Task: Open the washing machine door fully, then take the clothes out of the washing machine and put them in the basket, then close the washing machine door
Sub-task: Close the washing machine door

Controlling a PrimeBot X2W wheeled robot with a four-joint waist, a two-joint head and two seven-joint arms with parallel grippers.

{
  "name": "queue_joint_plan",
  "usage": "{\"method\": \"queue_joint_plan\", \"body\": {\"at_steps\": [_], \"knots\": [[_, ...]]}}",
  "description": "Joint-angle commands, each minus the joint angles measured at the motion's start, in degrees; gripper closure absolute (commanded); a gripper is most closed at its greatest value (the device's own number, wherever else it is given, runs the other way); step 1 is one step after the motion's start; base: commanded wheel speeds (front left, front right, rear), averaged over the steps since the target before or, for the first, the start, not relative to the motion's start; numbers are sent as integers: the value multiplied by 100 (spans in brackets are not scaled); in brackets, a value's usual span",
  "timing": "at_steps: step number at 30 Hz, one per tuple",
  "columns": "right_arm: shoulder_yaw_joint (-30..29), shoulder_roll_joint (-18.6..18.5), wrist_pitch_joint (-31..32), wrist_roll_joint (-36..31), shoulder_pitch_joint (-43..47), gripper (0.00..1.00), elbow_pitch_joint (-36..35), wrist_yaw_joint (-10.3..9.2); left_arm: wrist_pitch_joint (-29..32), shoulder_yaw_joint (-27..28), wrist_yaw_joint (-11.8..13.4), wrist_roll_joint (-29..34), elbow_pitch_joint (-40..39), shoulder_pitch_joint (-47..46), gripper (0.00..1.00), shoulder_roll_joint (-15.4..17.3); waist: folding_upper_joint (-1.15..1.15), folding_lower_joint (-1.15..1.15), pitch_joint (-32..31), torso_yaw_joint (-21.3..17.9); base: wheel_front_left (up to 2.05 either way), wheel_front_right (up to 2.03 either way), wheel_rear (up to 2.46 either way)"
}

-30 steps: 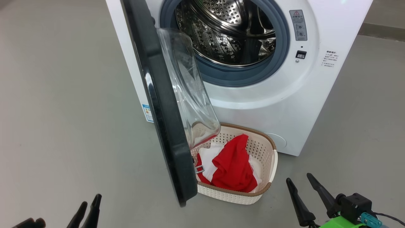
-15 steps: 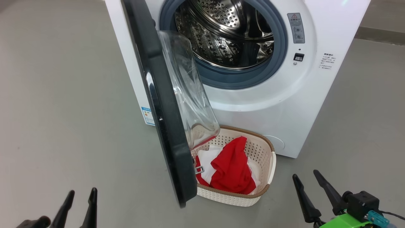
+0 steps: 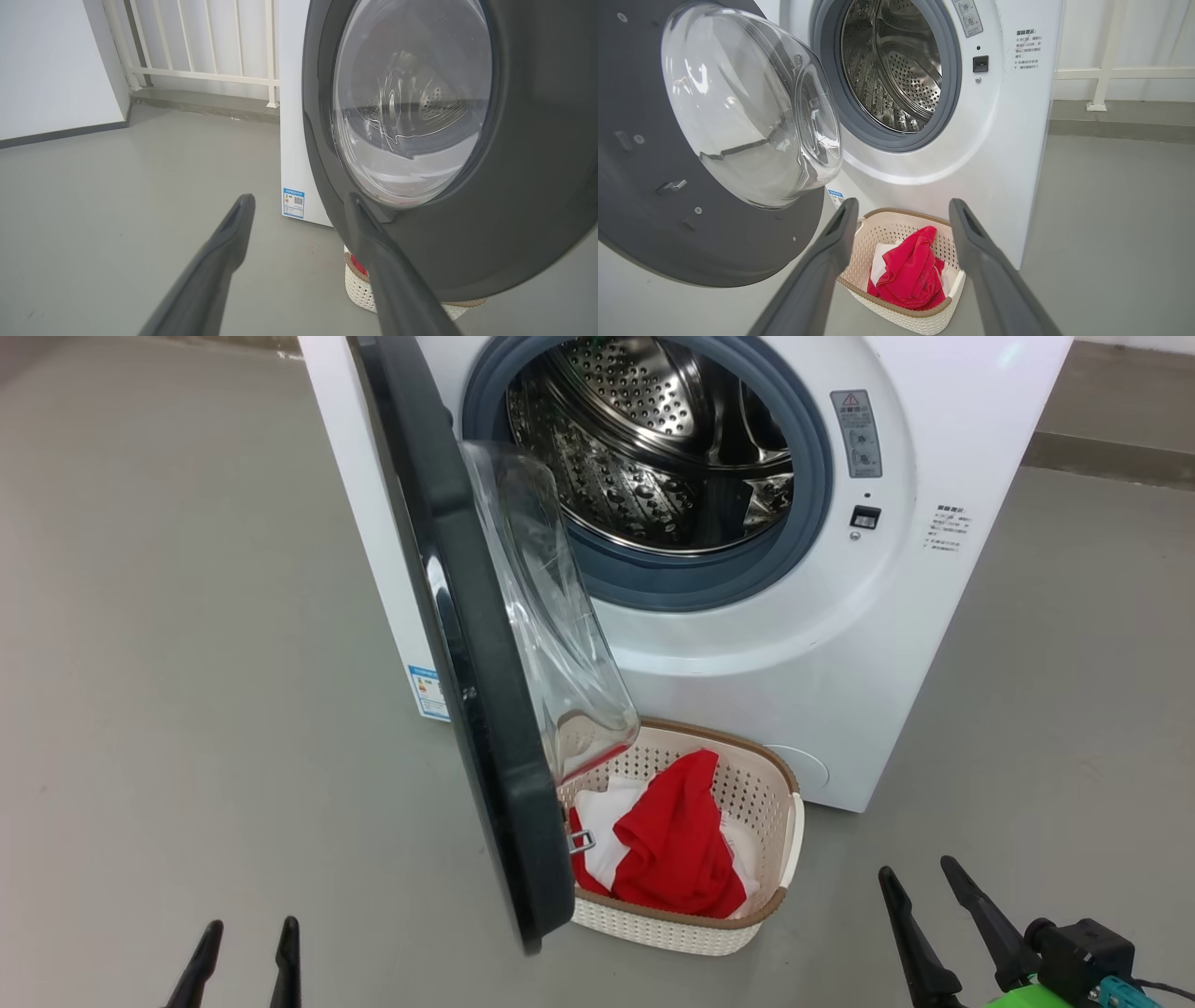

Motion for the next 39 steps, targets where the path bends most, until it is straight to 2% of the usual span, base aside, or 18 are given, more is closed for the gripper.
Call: {"method": "queue_joint_plan", "body": {"at_steps": [1,15,19,20,21,22,23,24,27,30,34,39], "knots": [[86,-71,-36,-65,-92,0,-123,37,-69,230,-31,68,-128,-99,0,17,0,0,8,-8,0,0,0],[40,-80,-36,-73,-155,0,-114,37,-70,213,-31,58,-165,-200,0,-22,0,0,61,-24,0,0,0],[51,-67,-36,-79,-157,0,-117,37,-70,188,-31,-298,-200,-277,0,-25,0,0,57,-45,0,0,0],[54,-64,-36,-80,-159,0,-117,37,-70,161,-31,-429,-199,-309,51,-9,0,0,57,-54,0,0,0],[57,-59,-36,-81,-159,0,-118,37,-70,118,-31,-575,-195,-347,61,22,0,0,57,-62,0,0,0],[60,-55,-36,-81,-159,0,-119,37,-70,63,-31,-702,-202,-388,76,79,0,0,62,-74,0,0,0],[60,-55,-36,-81,-159,0,-119,37,-70,63,-31,-702,-202,-388,76,79,0,0,62,-74,0,0,0],[65,-51,-36,-82,-162,0,-119,37,-70,-4,-31,-857,-208,-432,100,138,0,0,68,-88,0,0,0],[78,-39,-36,-85,-182,0,-124,37,-70,-129,-31,-1454,-282,-600,100,316,0,0,104,-143,0,0,0],[71,-29,-36,-84,-197,0,-132,37,-70,-389,-31,-2531,-307,-774,100,516,0,0,141,-208,0,0,0],[89,-25,-36,-76,-203,0,-118,37,-61,-1131,-31,-4398,-315,-927,100,1155,0,0,186,-315,0,0,0],[68,-15,-36,-76,-229,0,-128,37,364,-1533,-31,-6508,-843,-1078,100,1866,0,0,272,-419,0,0,0]]}}
